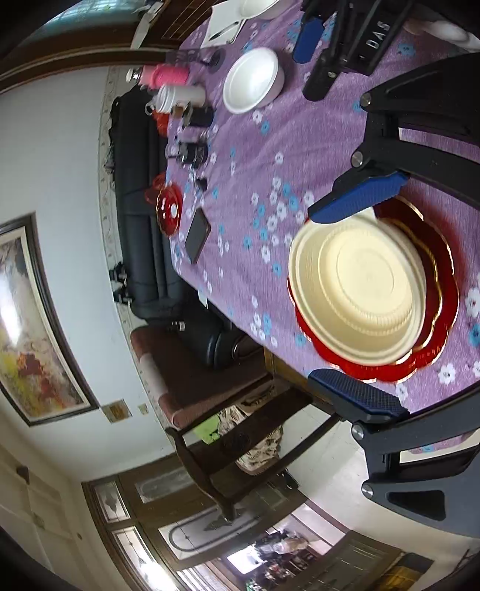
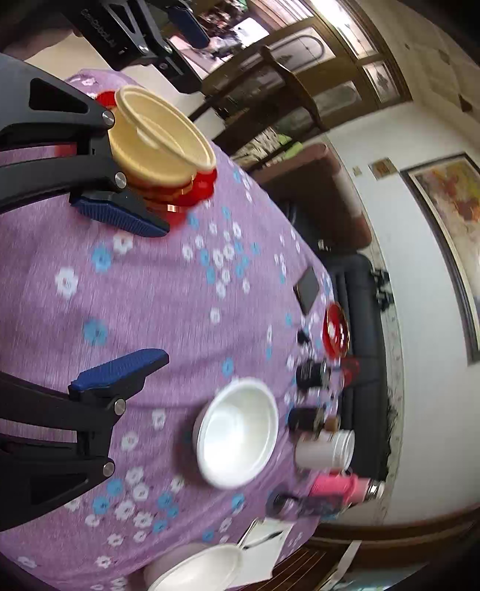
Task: Organize plates and bowls
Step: 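Move the right gripper toward a white foam bowl on the table, then grasp the rim of the white foam bowl with the right gripper, then carry the white foam bowl and lower it into the beige bowl, then open the right gripper and lift it off the stack, then move the right gripper toward the white foam bowl beside the notebook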
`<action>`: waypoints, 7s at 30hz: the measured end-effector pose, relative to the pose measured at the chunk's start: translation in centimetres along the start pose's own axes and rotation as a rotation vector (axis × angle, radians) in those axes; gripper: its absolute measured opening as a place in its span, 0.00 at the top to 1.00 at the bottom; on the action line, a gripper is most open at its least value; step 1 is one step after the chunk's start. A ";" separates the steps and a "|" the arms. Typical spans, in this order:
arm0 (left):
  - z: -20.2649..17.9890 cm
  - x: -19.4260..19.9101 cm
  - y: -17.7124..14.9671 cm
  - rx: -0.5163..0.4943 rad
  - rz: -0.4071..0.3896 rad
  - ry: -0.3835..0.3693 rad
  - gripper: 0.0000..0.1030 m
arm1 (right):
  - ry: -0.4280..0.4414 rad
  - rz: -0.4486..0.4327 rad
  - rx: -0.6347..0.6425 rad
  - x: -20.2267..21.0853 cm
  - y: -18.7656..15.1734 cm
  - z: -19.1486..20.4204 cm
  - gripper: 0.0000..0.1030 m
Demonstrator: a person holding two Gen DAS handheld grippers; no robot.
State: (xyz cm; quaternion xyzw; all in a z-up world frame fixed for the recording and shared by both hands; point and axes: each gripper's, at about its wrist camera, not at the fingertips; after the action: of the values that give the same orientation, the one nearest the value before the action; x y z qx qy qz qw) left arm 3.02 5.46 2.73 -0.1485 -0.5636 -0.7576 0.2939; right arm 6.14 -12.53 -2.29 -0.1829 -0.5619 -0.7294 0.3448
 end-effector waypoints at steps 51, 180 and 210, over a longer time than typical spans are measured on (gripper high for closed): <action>-19.8 -21.6 9.8 0.269 0.444 -0.499 0.25 | -0.171 0.018 -0.387 -8.7 5.6 -18.6 0.41; 5.6 -0.7 -0.6 0.240 0.009 -0.010 0.18 | 0.082 0.012 -0.042 -1.1 -1.2 6.2 0.30; -12.0 3.4 3.8 -0.110 -0.012 -0.305 0.18 | -0.214 -0.210 -0.383 11.7 -0.3 -19.4 0.29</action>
State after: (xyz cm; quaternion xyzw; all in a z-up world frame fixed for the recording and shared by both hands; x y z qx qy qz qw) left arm 3.95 -7.49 3.66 -0.2742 -0.5601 -0.7578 0.1918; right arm 0.11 -34.32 -0.73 -0.2618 -0.4628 -0.8308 0.1647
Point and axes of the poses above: each gripper's, at about its wrist camera, not at the fingertips, and x roughly against the way its jaws point, z to its left, y to its top, and after that the axes turned 5 degrees about -x, right-handed
